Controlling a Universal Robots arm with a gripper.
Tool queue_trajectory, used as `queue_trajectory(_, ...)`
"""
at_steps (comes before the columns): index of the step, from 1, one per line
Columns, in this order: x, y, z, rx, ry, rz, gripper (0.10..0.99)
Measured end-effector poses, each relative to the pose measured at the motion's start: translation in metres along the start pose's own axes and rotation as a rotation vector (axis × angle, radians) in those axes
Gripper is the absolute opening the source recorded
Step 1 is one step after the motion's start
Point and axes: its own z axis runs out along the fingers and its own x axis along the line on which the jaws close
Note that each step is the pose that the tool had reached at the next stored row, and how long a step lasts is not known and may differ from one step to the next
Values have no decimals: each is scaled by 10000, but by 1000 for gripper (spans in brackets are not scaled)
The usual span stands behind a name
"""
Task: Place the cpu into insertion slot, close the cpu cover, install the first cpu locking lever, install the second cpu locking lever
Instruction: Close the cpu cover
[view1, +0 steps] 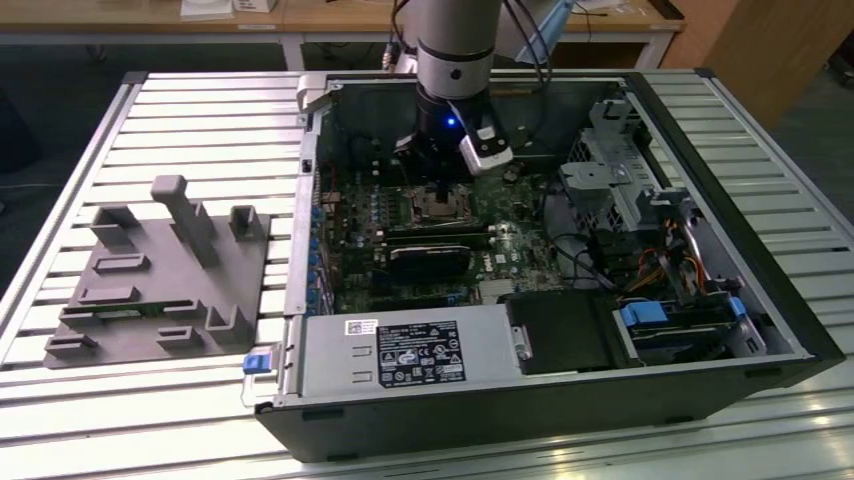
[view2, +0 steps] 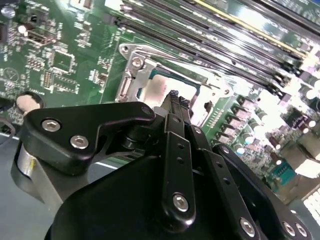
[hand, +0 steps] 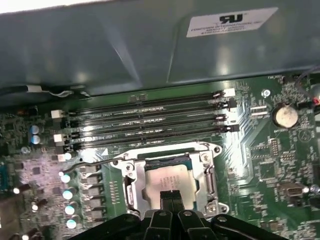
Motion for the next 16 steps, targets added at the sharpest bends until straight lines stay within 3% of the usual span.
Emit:
queue_trajectory(2,0,1,3,-16,-67,-174,106)
queue_trajectory(5,7,-1,6,-24,-72,-449,106)
queue_trajectory(16,191,-28,46,-26,-70,-565,106)
